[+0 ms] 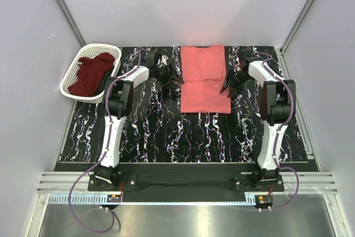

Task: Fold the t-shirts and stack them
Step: Fold the tshirt

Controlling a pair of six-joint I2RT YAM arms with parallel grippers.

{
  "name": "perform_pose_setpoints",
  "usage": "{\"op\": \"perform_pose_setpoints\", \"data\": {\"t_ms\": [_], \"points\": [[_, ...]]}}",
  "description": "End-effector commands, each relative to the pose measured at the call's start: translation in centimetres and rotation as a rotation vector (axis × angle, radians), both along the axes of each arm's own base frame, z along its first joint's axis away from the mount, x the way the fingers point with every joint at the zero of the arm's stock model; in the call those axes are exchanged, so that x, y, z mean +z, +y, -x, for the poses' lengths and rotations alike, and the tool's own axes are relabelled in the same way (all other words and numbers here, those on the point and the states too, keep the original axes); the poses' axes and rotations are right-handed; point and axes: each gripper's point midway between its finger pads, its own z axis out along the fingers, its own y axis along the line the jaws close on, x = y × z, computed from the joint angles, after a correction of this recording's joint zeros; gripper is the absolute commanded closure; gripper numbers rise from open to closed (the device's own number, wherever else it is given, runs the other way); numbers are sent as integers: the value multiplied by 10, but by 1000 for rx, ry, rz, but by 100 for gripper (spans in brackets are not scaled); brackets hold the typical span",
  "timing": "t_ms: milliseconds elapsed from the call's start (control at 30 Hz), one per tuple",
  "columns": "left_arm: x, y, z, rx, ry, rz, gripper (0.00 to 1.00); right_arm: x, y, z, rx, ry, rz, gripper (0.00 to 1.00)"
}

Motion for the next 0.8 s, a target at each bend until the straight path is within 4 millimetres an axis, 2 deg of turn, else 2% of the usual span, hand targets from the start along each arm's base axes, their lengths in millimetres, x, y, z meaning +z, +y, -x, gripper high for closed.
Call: {"op": "perform_pose_setpoints", "data": {"t_ms": [0, 33, 67, 100, 167, 200, 233, 300, 400, 433, 500, 600, 667, 700, 767], "points": [[79, 12, 29, -83, -159, -54, 44, 61, 9, 11, 52, -111, -14, 44], [80, 18, 35, -91, -184, -86, 43, 58, 13, 21, 60, -89, -28, 44], [68, 24, 49, -96, -152, -110, 43, 59, 17, 25, 64, -94, -44, 44], [80, 27, 59, -100, -172, -112, 41, 60, 24, 39, 60, -71, -89, 44], [76, 26, 78, -123, -157, -106, 38, 61, 30, 44, 46, -84, -130, 43], [58, 28, 94, -131, -115, -107, 36, 64, 29, 48, 44, -94, -126, 43], [64, 24, 104, -144, -125, -101, 31, 57, 26, 56, 35, -77, -116, 39], [47, 25, 125, -163, -84, -122, 28, 55, 20, 68, 21, -69, -111, 34], [45, 14, 142, -167, -82, -126, 28, 49, 11, 80, 1, -40, -104, 26], [35, 16, 151, -158, -57, -140, 28, 46, 4, 82, -17, -29, -110, 25], [27, 13, 158, -137, -37, -149, 29, 41, -3, 87, -41, -13, -137, 24], [20, 5, 161, -130, -30, -164, 36, 33, -7, 94, -61, 2, -146, 22], [10, 7, 161, -114, -12, -217, 37, 29, -7, 97, -64, 2, -152, 22], [6, 8, 161, -100, 2, -234, 37, 23, -14, 98, -91, 21, -160, 22], [0, 12, 159, -71, 13, -256, 37, 17, -12, 97, -86, 24, -182, 23]]}}
